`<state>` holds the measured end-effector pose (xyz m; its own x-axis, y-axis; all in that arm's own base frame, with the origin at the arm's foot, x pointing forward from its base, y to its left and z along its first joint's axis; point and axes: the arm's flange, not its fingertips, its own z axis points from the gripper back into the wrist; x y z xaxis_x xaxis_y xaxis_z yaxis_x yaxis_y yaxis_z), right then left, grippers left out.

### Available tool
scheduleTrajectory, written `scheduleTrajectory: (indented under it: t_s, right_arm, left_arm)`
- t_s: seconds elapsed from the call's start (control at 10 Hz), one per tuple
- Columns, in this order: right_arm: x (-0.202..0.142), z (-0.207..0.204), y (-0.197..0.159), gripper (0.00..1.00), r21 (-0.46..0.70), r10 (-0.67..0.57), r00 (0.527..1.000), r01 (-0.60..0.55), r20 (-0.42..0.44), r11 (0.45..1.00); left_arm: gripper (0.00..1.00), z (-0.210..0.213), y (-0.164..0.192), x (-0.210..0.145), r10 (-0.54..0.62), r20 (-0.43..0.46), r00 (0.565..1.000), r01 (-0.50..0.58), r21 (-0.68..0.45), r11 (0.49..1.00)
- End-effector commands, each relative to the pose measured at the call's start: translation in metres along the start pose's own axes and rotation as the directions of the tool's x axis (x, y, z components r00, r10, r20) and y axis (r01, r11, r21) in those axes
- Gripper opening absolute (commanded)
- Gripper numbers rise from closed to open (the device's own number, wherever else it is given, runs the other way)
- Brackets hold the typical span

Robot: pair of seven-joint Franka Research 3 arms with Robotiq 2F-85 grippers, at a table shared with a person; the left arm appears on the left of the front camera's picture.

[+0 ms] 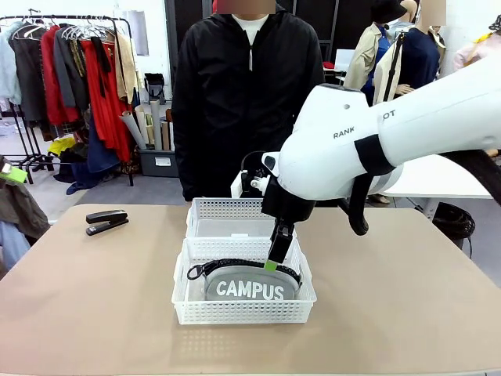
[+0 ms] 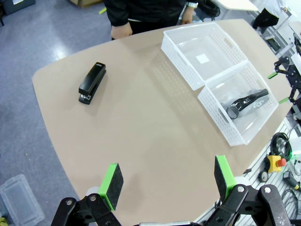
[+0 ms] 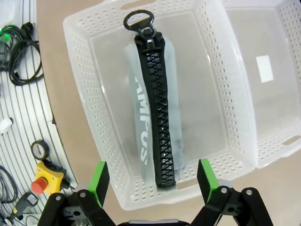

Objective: Distribute items into two baskets.
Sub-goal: Place the picked Pencil pouch into the Organizing basket as instructed by the person, then pick up the Stapler that the person points to.

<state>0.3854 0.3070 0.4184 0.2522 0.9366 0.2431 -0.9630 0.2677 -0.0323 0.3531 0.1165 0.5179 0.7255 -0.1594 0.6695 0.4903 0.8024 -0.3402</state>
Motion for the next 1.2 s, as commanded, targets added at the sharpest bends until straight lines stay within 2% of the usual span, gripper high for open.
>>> scheduleTrajectory:
  t_s: [0.0, 1.1]
  right_arm:
    - [0.0012, 0.0003, -0.0012, 0.98, -0.013, -0.004, 1.0, 0.005, 0.009, 1.0]
    - [0.0012, 0.0003, -0.0012, 0.98, -0.013, -0.004, 1.0, 0.005, 0.009, 1.0]
  left_arm:
    - [1.0, 0.0011, -0.001, 0.0005, -0.003, 0.005, 1.0, 0.003, -0.003, 1.0]
    - [1.0, 0.0011, -0.001, 0.0005, -0.003, 0.005, 1.0, 0.003, -0.003, 1.0]
